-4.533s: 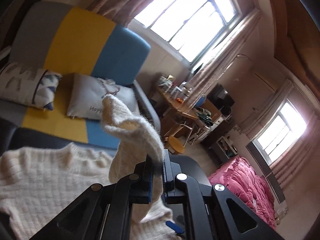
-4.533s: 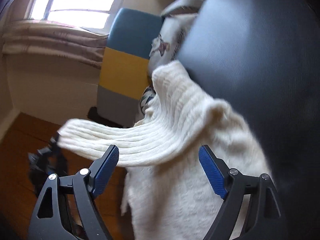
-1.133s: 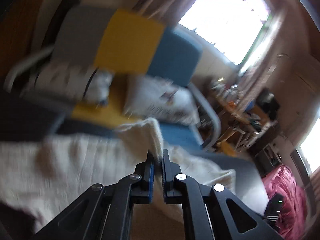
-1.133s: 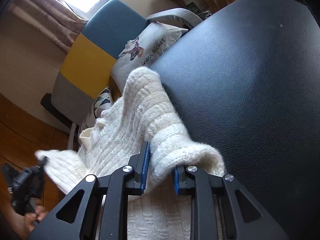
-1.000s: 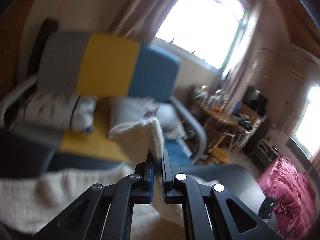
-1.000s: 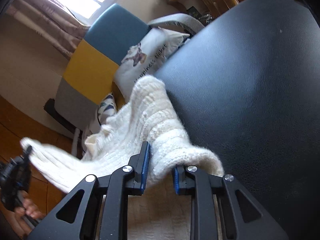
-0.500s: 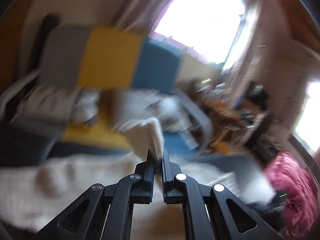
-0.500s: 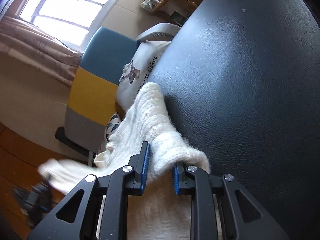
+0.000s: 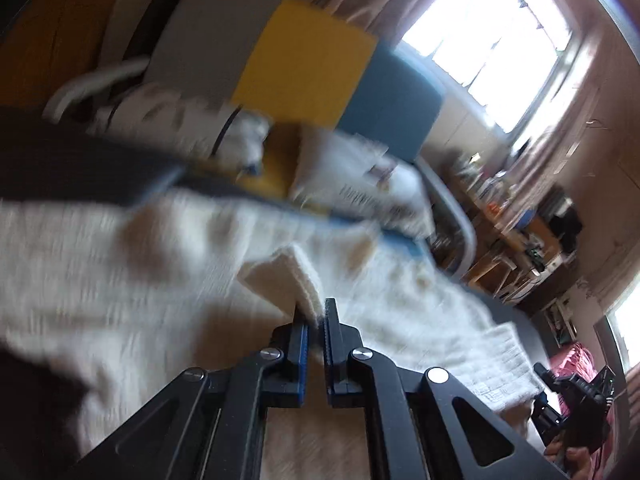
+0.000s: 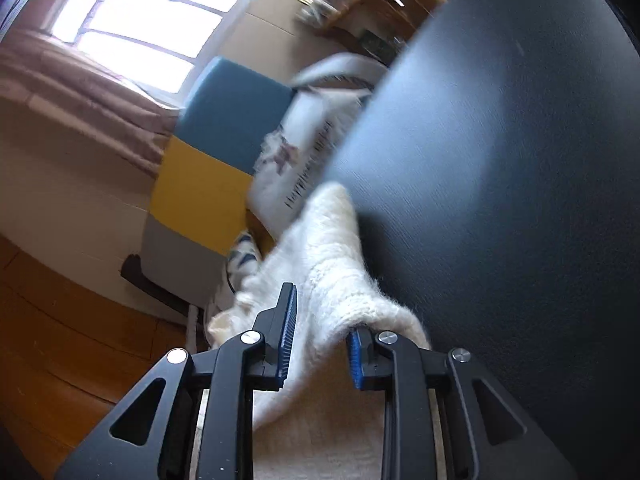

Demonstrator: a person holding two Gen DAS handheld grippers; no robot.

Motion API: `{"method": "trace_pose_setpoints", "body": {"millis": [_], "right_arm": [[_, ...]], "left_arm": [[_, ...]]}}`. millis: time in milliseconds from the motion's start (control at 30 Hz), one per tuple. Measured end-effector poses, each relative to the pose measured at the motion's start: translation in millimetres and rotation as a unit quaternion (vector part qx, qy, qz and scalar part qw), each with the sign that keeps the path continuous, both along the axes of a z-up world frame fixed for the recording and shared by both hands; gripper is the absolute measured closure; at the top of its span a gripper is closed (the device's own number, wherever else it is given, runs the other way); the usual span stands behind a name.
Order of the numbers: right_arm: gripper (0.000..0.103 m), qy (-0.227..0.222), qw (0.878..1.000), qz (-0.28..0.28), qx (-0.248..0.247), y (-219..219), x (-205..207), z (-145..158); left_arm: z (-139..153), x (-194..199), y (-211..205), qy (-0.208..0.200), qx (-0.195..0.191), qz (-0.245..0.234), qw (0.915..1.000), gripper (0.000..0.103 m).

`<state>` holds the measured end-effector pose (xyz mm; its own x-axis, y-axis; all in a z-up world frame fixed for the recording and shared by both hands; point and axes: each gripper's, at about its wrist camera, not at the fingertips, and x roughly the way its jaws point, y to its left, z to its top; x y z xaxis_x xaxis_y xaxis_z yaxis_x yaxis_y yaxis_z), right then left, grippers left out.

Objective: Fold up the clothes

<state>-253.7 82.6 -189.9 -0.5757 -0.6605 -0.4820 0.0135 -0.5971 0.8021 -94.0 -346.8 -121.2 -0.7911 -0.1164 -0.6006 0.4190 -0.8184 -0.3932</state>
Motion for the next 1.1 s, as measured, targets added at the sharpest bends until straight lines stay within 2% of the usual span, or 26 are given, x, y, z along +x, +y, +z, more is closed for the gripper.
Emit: {"method": "trace_pose_setpoints", "body": {"millis": [100,200,367,433,500,533,600,733,867,933,1033,1067,1100], "right_arm": [[0.078,-0.003,1.000,0.002,0.001,2.6,0.2,-2.4],[0.077,-0.034,0.998,-0.003,-0.053,13.2,4.5,-25.4],[0.075,-0.037,0.995,-0.009,-0.090,27.5,13.5,-32.7],[0.069,-0.040,0.993,-0.008,-0.108,27.7,13.3,-31.2],[0.053,-0.037,0.991,-0.008,-0.125,29.9,16.2,-26.7],[0.053,-0.032,0.992,-0.012,-0.125,32.4,19.0,-23.2],[0.053,-0.025,0.995,-0.015,-0.100,34.2,19.7,-17.0],[0.057,-0.028,0.999,-0.021,-0.005,32.2,10.5,-8.9],[0.080,-0.042,0.998,-0.023,0.045,31.5,11.6,-11.3],[0.080,-0.047,0.998,-0.025,0.041,34.4,11.3,-13.1],[0.074,-0.046,0.998,-0.006,0.041,37.8,17.5,-3.3],[0.062,-0.043,0.998,0.005,0.049,38.9,21.8,2.2],[0.055,-0.036,0.997,0.016,0.062,39.0,27.1,8.8]], "left_arm": [[-13.3,-5.6,2.9,-0.043,-0.010,-0.015,0.9989,0.098],[-42.4,1.8,-0.3,-0.091,0.004,-0.014,0.9958,0.097],[-42.4,3.6,4.5,-0.085,0.011,-0.014,0.9962,0.096],[-41.7,4.2,6.6,-0.082,0.014,-0.014,0.9965,0.097],[-41.0,4.7,8.7,-0.078,0.017,-0.015,0.9967,0.097],[-40.7,5.0,9.7,-0.076,0.018,-0.015,0.9968,0.097],[-43.8,2.4,13.1,-0.086,0.018,-0.017,0.9960,0.097],[-48.7,3.1,18.5,-0.088,0.019,-0.022,0.9957,0.096],[-50.3,4.5,14.8,-0.083,0.039,-0.023,0.9955,0.094],[-50.8,7.7,10.6,-0.078,0.060,-0.021,0.9950,0.092],[-53.4,15.6,3.8,-0.068,0.090,-0.017,0.9935,0.090],[-54.6,18.5,1.6,-0.063,0.100,-0.017,0.9929,0.090],[-56.1,21.4,-0.4,-0.057,0.109,-0.017,0.9923,0.089]]}}
